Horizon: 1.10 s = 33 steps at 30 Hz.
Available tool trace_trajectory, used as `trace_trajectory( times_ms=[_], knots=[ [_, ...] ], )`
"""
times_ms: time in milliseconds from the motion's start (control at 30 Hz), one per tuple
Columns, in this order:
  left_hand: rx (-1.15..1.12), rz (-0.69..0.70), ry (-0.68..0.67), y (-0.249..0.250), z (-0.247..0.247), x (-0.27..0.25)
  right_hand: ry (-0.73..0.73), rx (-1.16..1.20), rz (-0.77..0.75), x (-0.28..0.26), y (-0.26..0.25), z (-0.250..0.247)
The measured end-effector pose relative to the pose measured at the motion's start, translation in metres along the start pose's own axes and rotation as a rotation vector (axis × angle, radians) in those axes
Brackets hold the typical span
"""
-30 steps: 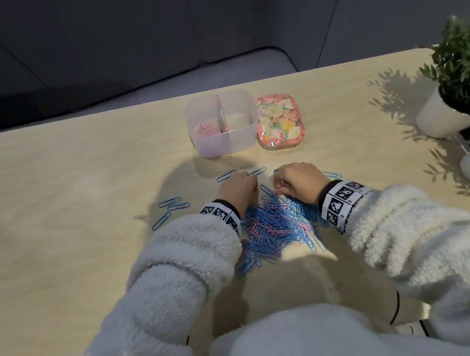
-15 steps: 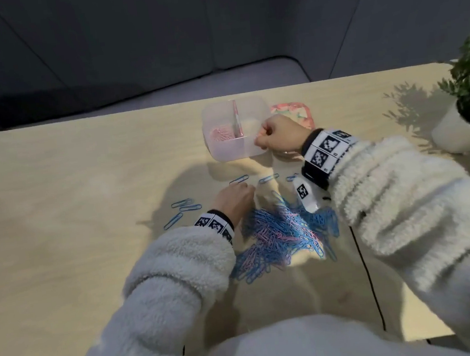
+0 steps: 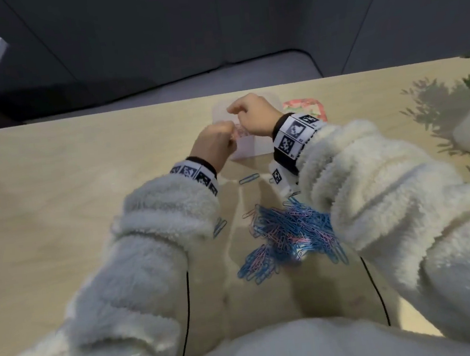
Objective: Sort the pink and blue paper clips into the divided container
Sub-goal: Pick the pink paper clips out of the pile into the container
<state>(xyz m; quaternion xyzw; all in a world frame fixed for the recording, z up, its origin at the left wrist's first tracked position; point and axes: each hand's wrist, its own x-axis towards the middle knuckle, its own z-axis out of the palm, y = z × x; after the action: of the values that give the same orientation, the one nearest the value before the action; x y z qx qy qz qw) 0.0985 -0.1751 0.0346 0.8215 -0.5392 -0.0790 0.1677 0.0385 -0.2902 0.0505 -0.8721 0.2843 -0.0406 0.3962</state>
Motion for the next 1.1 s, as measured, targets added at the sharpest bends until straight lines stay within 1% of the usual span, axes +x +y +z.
trace_trajectory(
  times_ms=[33, 67, 167, 267, 333, 367, 433, 500, 533, 567, 600, 633, 733, 800, 867, 933, 1033, 1100],
  knots=[
    [-0.011, -0.003, 0.006, 0.001, -0.002, 0.009, 0.047, 0.033, -0.01, -0.005, 0.004, -0.005],
    [-0.005, -0.019, -0.019, 0.002, -0.003, 0.018, 0.096, 0.074, -0.021, -0.01, 0.01, -0.01],
    [0.075, -0.059, -0.124, 0.004, 0.003, 0.038, 0.204, 0.201, -0.021, -0.033, 0.034, -0.022],
    [0.144, -0.08, -0.226, 0.002, 0.013, 0.046, 0.203, 0.186, 0.051, -0.062, 0.064, -0.03],
    [0.126, -0.097, -0.245, 0.002, 0.015, 0.046, 0.17, 0.146, 0.085, -0.08, 0.085, -0.03],
    [0.1, -0.1, -0.226, 0.002, 0.014, 0.045, 0.152, 0.113, 0.105, -0.088, 0.094, -0.028],
    [0.02, -0.08, -0.126, 0.003, 0.011, 0.038, 0.092, -0.008, 0.162, -0.1, 0.11, -0.022],
    [-0.018, 0.021, 0.051, 0.006, 0.012, 0.023, 0.007, -0.114, 0.195, -0.109, 0.124, -0.013],
    [-0.006, 0.067, 0.117, 0.009, 0.013, 0.012, -0.03, -0.165, 0.189, -0.113, 0.127, -0.01],
    [0.006, 0.09, 0.135, 0.012, 0.016, 0.0, -0.051, -0.209, 0.175, -0.115, 0.131, -0.006],
    [0.01, 0.095, 0.101, 0.013, 0.02, -0.013, -0.056, -0.239, 0.153, -0.118, 0.133, -0.004],
    [0.012, 0.088, 0.028, 0.013, 0.027, -0.027, -0.063, -0.266, 0.133, -0.119, 0.135, -0.001],
    [0.024, 0.025, -0.253, 0.005, 0.048, -0.062, -0.116, -0.41, 0.039, -0.122, 0.138, 0.002],
    [0.0, -0.012, -0.335, 0.002, 0.059, -0.079, -0.162, -0.518, -0.011, -0.122, 0.14, 0.003],
    [-0.052, -0.038, -0.346, 0.003, 0.065, -0.088, -0.174, -0.574, -0.042, -0.123, 0.139, 0.0],
    [-0.087, -0.059, -0.329, 0.005, 0.069, -0.092, -0.181, -0.549, -0.023, -0.124, 0.138, -0.002],
    [-0.09, -0.084, -0.303, 0.007, 0.074, -0.095, -0.171, -0.462, 0.035, -0.125, 0.137, -0.001],
    [-0.085, -0.098, -0.294, 0.01, 0.076, -0.096, -0.135, -0.308, 0.06, -0.127, 0.137, 0.001]
  ],
)
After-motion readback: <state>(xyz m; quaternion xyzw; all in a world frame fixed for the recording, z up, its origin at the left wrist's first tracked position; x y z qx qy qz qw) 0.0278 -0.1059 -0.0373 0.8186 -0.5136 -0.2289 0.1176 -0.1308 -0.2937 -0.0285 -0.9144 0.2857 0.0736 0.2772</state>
